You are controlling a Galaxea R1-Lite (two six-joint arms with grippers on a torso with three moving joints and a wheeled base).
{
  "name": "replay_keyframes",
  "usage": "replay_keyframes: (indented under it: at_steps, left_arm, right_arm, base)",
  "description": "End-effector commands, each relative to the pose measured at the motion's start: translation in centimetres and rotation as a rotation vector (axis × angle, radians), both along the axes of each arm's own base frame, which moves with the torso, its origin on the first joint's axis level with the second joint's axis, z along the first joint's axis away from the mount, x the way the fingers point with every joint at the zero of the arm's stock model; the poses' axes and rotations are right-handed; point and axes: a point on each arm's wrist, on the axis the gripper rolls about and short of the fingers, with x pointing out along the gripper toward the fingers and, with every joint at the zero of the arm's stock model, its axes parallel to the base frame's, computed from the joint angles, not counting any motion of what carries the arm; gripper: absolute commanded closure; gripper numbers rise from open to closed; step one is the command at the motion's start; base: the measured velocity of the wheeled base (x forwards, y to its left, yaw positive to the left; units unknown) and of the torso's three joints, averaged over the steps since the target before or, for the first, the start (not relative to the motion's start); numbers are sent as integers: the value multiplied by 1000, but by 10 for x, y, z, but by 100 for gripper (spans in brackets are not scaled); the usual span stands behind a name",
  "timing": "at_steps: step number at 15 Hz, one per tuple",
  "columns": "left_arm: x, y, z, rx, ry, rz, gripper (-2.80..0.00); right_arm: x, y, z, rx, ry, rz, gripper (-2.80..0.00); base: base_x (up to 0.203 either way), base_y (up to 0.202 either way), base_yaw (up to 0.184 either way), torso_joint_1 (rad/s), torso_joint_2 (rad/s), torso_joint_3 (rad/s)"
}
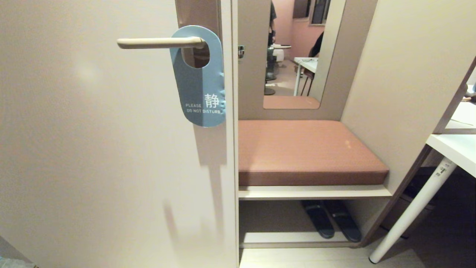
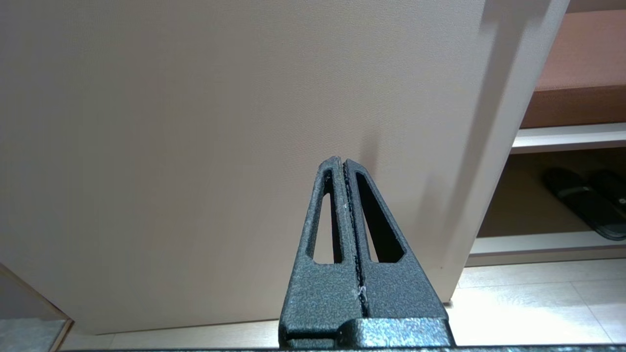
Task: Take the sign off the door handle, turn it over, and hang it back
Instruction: Take down the sign
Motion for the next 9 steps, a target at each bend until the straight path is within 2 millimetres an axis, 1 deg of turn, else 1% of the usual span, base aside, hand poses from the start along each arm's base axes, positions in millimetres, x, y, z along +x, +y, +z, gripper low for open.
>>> replay_keyframes:
  at_steps: [1, 6, 7, 9]
  left_arm:
    - [0, 0, 0, -1, 1, 1, 0]
    - [0, 0, 0, -1, 1, 2, 0]
    - [0, 0, 0, -1, 1, 2, 0]
    - [0, 0, 0, -1, 2, 2, 0]
  right_arm:
    - [0, 0, 0, 0, 1, 0, 0]
    - [0, 0, 0, 0, 1, 1, 0]
    - [0, 0, 0, 0, 1, 0, 0]
    - [0, 0, 0, 0, 1, 0, 0]
  base:
    - [0, 0, 0, 0, 0, 0]
    - [0, 0, 0, 0, 0, 0]
    - [1, 109, -1, 2, 3, 2]
    - [0, 180, 0, 2, 5, 0]
